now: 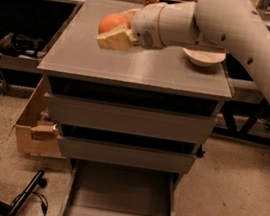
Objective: Pick orange from bottom drawer and place on counter
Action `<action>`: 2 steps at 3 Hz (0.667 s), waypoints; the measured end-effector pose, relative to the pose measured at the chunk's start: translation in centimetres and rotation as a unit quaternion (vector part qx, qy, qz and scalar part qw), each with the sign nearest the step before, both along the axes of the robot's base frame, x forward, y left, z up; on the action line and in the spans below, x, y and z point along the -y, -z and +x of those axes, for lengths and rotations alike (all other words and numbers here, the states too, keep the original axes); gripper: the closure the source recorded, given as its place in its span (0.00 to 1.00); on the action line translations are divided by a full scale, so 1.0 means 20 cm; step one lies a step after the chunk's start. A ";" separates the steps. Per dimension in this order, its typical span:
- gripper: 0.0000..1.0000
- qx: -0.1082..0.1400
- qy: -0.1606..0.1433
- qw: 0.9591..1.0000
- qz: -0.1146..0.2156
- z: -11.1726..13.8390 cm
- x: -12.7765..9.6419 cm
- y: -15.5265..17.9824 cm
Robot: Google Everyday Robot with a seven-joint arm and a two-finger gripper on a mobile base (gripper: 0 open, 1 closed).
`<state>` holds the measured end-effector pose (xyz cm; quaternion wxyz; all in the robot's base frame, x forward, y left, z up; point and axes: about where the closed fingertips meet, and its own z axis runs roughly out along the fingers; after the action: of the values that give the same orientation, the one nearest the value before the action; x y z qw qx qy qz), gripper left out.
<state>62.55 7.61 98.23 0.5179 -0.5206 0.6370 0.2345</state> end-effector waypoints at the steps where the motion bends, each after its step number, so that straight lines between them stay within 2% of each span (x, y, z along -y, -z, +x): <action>1: 1.00 0.003 0.001 0.999 0.032 0.28 -0.03 -0.04; 2: 1.00 0.008 -0.002 0.999 0.043 0.49 -0.02 0.14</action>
Offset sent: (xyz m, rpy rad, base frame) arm 0.1584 -0.0067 -0.0785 0.1136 -0.0329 0.0027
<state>72.42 8.02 95.33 0.5444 -0.5012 0.6210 0.2583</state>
